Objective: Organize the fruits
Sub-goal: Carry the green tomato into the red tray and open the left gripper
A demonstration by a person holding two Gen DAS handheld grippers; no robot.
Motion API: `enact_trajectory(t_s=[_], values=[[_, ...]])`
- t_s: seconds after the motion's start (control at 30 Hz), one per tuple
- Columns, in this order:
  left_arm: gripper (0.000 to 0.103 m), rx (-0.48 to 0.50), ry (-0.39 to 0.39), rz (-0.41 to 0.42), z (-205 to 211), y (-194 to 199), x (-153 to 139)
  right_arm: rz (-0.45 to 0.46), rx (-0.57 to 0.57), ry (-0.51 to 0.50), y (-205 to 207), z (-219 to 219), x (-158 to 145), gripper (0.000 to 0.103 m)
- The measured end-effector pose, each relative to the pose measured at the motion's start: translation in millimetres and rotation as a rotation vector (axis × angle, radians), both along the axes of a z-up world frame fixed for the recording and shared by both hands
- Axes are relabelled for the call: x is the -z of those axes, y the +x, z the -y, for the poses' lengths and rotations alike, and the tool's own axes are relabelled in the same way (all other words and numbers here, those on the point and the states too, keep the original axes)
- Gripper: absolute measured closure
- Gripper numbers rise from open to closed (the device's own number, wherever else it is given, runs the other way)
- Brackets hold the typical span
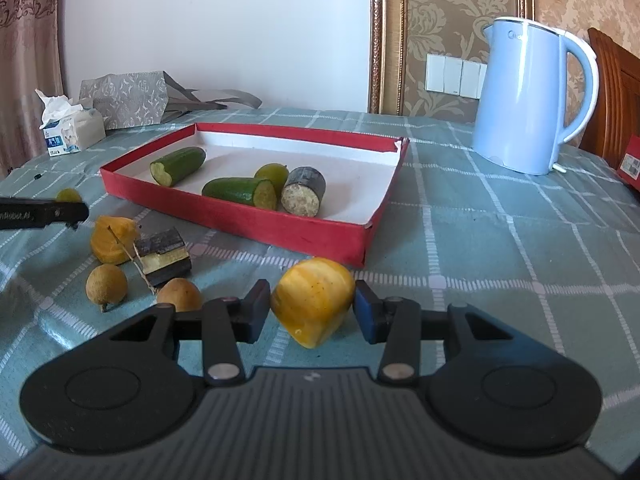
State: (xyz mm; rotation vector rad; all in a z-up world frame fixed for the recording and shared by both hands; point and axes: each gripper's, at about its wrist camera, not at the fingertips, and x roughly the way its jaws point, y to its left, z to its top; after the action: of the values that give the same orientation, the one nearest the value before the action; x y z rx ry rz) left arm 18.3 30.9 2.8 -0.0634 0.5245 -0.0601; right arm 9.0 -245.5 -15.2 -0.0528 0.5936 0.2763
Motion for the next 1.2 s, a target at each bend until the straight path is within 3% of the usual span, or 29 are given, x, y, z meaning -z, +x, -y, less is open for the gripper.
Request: enact_trajectory(t_s=[0.33,0.57,1.0,1.1,1.13,1.17,1.2], values=[[0.070,0.091,-0.024,0.011,36.6,58.3,-24.5,-0.015,0.000,0.008,2.0,1.6,1.0,0.061],[0.070,0.110,0.005,0.015,60.4,105.1,-30.1,-0.036,-0.008,0.020,5.9,2.4,2.8,0.061],[0.068,0.070,0.041,-0.049,80.2,146.0,-5.8,-0.046,-0.012,0.029,6.7,2.5,4.0,0.060],[0.042,0.088,0.020,-0.028,76.3,142.8,-7.0,-0.046,-0.012,0.030,6.6,2.0,4.0,0.060],[0.025,0.101,0.023,-0.019,76.7,141.2,-7.7,-0.046,-0.012,0.029,6.6,2.1,4.0,0.060],[0.018,0.089,0.035,-0.006,77.5,138.1,-8.4,-0.046,-0.012,0.028,6.6,2.0,4.0,0.060],[0.018,0.071,0.050,0.011,78.8,134.9,-9.1,-0.046,-0.012,0.029,6.7,2.3,4.1,0.060]])
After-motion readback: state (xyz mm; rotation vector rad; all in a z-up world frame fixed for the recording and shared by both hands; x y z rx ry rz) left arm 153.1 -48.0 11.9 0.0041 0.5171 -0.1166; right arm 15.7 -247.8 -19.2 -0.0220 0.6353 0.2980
